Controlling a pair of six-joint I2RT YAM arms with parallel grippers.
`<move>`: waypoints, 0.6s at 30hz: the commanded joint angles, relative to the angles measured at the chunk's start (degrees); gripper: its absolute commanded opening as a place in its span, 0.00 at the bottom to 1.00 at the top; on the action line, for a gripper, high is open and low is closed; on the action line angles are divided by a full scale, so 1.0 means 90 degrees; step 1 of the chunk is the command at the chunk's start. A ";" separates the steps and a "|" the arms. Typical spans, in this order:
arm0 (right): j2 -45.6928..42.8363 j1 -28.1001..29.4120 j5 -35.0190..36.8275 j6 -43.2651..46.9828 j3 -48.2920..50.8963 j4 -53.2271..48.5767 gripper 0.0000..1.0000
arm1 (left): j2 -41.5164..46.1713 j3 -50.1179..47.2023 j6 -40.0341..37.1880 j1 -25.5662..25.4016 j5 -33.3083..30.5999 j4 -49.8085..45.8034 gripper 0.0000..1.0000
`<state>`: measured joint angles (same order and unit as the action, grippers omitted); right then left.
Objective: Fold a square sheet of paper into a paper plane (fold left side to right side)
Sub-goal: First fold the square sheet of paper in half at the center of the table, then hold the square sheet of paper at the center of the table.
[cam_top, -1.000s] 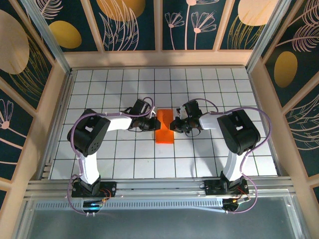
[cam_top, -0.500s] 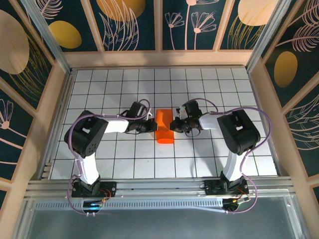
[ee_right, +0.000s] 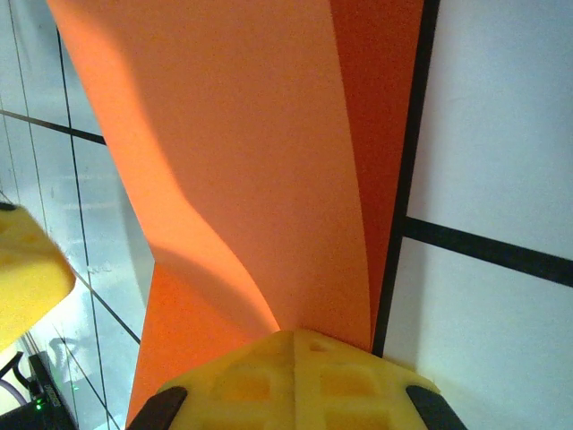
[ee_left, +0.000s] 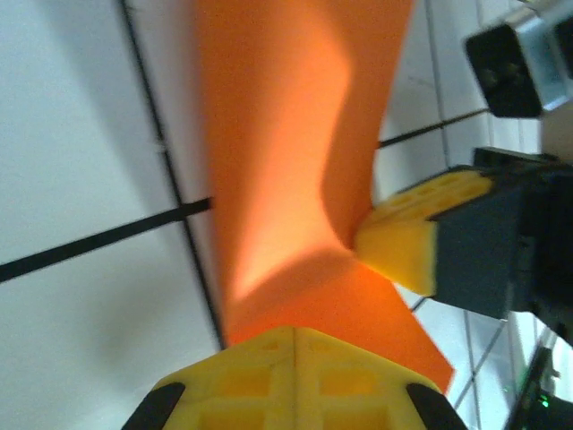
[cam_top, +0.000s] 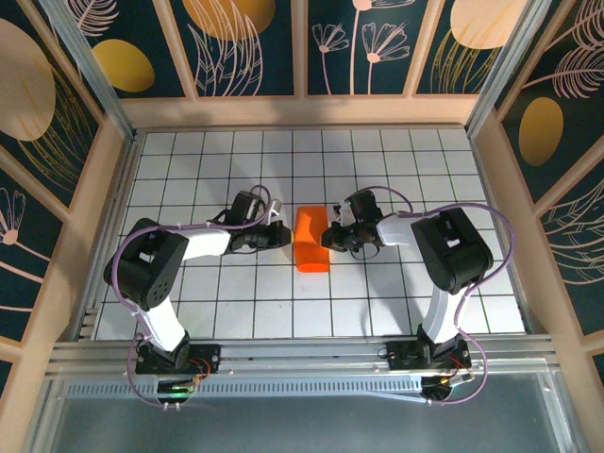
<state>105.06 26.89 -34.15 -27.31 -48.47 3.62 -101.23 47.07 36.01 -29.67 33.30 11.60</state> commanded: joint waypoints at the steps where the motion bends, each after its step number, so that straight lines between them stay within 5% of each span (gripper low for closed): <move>1: 0.0400 0.0039 0.1060 0.0159 0.0337 -0.0793 0.00 | -0.0247 0.0372 0.0091 -0.0340 0.0367 0.0245 0.04; 18: 0.0437 0.0088 0.1033 0.0137 0.0282 -0.0767 0.00 | -0.1052 0.0853 -0.0417 -0.0441 -0.0530 -0.0661 0.03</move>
<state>105.06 27.11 -34.09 -27.31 -48.47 3.66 -109.49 54.17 33.65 -33.80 29.63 7.42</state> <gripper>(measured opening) 0.053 0.048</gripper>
